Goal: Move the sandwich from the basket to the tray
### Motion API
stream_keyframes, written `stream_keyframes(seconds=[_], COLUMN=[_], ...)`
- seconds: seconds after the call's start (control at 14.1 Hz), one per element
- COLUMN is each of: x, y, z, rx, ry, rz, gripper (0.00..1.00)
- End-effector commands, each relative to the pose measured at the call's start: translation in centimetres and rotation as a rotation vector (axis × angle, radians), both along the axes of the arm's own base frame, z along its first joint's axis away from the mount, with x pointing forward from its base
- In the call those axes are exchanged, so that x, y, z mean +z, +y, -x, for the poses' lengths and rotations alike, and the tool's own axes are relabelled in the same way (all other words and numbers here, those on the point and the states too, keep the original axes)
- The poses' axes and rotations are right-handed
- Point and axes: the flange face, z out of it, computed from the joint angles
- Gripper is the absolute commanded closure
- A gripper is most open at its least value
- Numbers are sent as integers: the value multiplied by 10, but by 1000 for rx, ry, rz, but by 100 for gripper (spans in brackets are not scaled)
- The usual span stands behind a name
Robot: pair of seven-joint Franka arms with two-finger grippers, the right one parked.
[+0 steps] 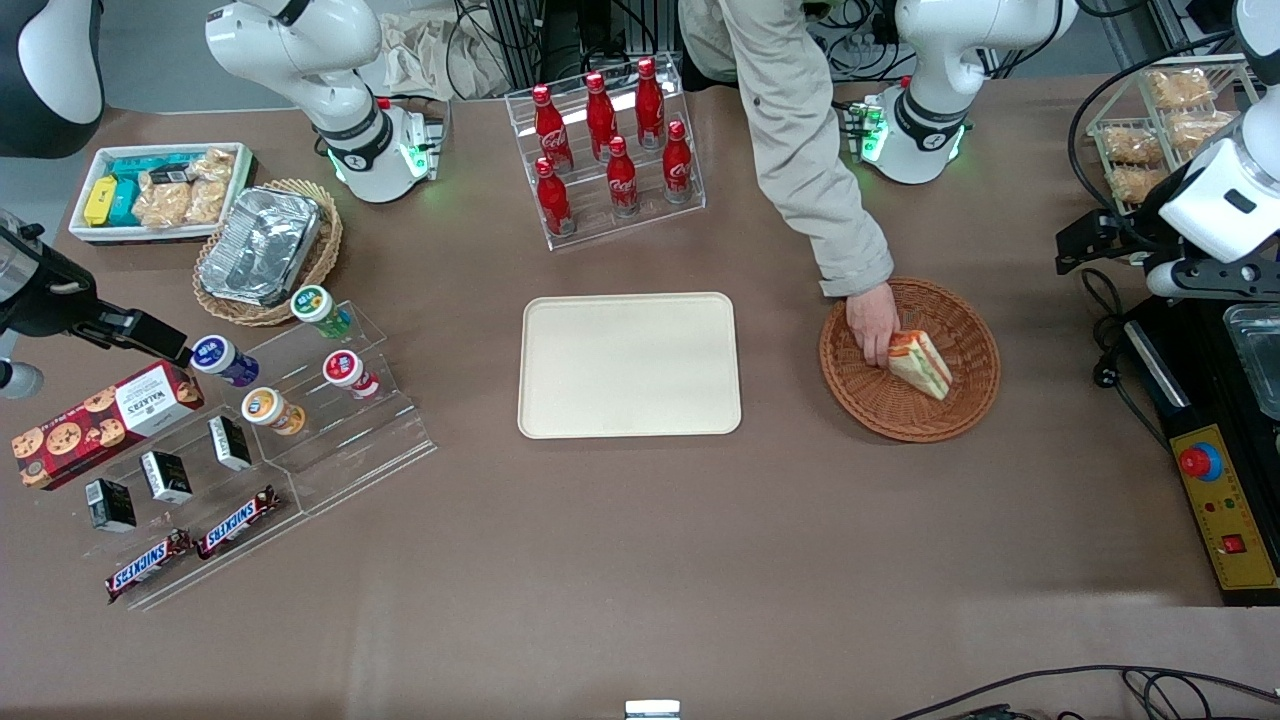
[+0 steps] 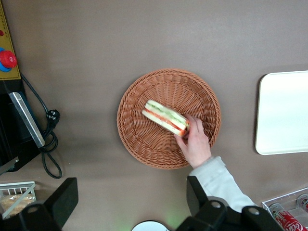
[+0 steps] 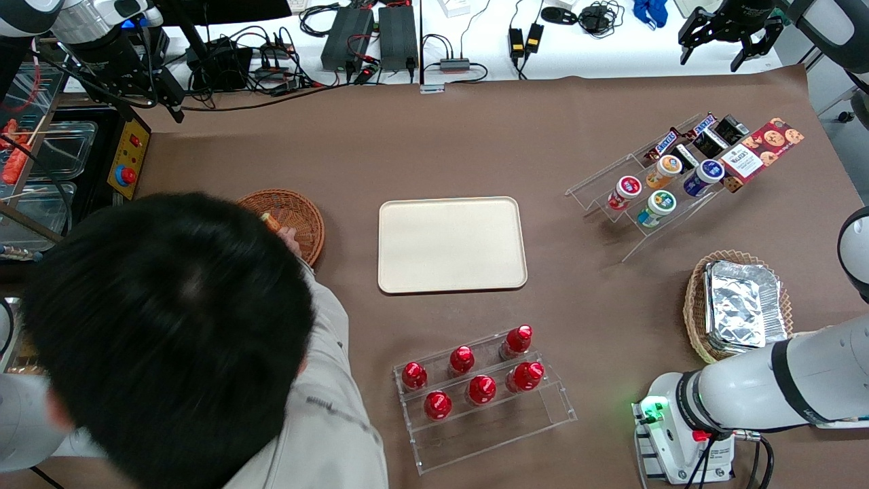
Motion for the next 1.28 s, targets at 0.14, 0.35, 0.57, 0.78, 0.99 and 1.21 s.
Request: stream_keyframes(seconds=[0.14,0.35,0.57,0.78,0.99,1.21], x=[2,-19,-43,-92,-140,-174], y=[1,6,6,5,1,-9], z=[-4,4,17,55,82,90], rx=[-15,9,13,39,125,259], ry=[3,57,51,-59,-80,-89], rz=[-64,-70,-58,-29,-9,-29], gripper=[0,0,0,0,0,0])
